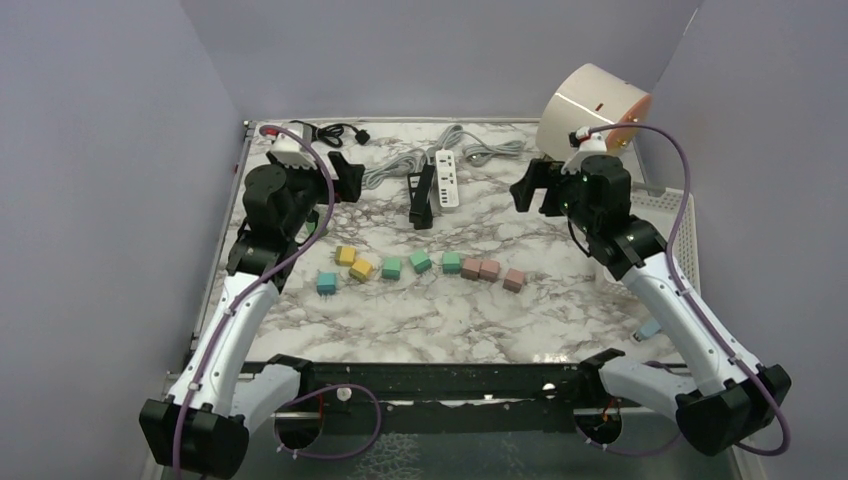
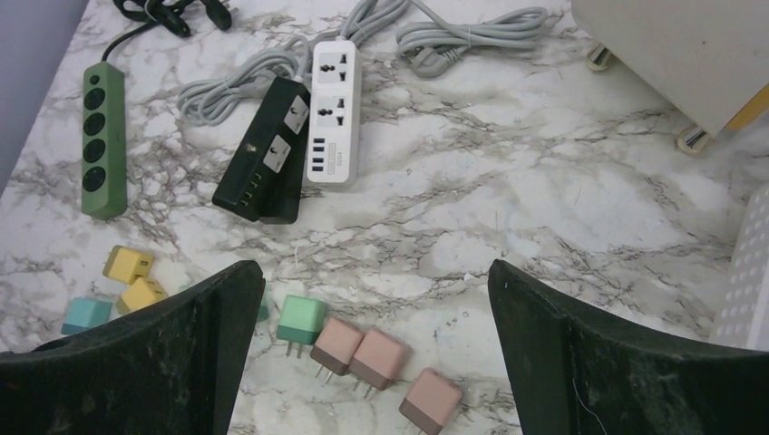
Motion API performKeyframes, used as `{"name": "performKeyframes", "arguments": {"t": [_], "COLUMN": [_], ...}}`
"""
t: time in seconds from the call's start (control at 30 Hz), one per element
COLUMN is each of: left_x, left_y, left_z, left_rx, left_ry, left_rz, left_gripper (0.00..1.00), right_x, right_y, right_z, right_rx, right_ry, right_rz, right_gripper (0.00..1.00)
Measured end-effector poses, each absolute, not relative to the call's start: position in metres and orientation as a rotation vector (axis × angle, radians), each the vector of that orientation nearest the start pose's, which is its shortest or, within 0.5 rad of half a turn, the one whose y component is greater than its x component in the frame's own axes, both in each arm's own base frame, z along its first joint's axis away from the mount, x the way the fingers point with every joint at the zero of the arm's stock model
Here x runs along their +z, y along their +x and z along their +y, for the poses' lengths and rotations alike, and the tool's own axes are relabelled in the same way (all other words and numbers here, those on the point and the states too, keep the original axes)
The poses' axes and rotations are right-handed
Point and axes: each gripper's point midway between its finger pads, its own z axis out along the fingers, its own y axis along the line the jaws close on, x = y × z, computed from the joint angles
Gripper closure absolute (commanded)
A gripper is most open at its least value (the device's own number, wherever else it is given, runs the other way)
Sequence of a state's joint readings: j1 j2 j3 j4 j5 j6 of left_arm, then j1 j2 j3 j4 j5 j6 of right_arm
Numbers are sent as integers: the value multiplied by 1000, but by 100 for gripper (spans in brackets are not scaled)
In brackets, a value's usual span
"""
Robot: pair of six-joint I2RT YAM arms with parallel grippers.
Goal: Pull the plug off the socket
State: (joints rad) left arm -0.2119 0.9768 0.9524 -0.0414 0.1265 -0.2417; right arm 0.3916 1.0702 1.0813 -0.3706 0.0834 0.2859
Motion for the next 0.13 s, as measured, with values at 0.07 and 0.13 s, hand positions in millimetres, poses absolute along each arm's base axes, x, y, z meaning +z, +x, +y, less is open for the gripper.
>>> {"name": "performKeyframes", "arguments": {"t": [0.07,0.13], "left_x": [329,329], "left_y": [347,347], "left_z": [-107,-106], "left_rx": [-445,-437], "left_ry": [74,73], "left_rz": [1658,1658], "left_gripper": [1,1], "right_x": [278,273], "right_y": [332,332], "right_z": [131,130], "right_rx": [353,345], "right_ry": [-43,-47], "right_rz": [1952,1958], "right_gripper": [0,0]}}
